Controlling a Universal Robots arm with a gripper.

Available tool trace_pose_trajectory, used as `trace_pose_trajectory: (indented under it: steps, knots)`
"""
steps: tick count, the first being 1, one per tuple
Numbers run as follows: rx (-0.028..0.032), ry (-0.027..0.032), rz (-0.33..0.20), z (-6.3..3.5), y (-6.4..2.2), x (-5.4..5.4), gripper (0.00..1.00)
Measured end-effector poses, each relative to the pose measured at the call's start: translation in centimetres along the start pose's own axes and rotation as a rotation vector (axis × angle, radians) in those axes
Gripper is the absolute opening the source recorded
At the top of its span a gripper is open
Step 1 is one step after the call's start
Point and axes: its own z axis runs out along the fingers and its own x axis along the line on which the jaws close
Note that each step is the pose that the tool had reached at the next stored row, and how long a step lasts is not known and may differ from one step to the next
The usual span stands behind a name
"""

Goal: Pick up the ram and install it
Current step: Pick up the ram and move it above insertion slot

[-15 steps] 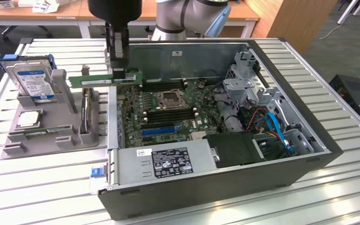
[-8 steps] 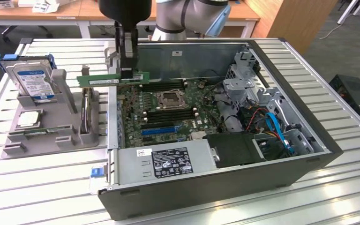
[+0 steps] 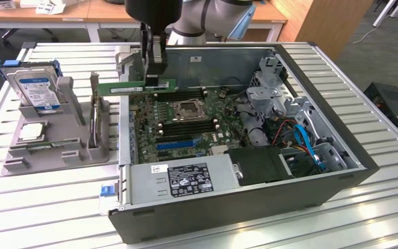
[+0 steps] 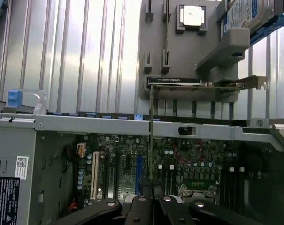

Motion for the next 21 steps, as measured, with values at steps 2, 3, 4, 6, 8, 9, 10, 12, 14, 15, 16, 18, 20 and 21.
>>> trace_pose_trajectory:
  steps: [2,3,4,6,8,9,10,12,14,15,16,18,20,21]
  knots:
    - [-0.0003,0.0,0.0,-0.03,-0.47,0.0,0.13]
    - [-0.0004,-0.0001,0.0,-0.05,-0.71,0.0,0.13]
    - [-0.0007,-0.0001,0.0,-0.07,-0.97,0.0,0.13]
    - [-0.001,0.0,0.0,-0.11,-1.48,0.0,0.13]
    - [-0.0014,-0.0001,0.0,-0.15,-2.0,0.1,0.13]
    - [-0.0016,-0.0001,0.0,-0.17,-2.26,0.1,0.13]
    - [-0.0018,-0.0001,0.0,-0.19,-2.53,0.1,0.13]
    - [-0.002,-0.0001,0.0,-0.22,-3.08,0.1,0.13]
    - [-0.0024,-0.0002,0.0,-0.26,-3.6,0.1,0.13]
    - [-0.0025,-0.0001,0.0,-0.28,-3.87,0.1,0.13]
    - [-0.0027,-0.0001,0.0,-0.3,-4.13,0.1,0.13]
    - [-0.003,-0.0001,0.0,-0.34,-4.69,0.1,0.13]
    - [-0.0033,-0.0002,0.0,-0.38,-5.24,0.2,0.13]
    - [-0.0035,-0.0002,0.0,-0.4,-5.54,0.2,0.13]
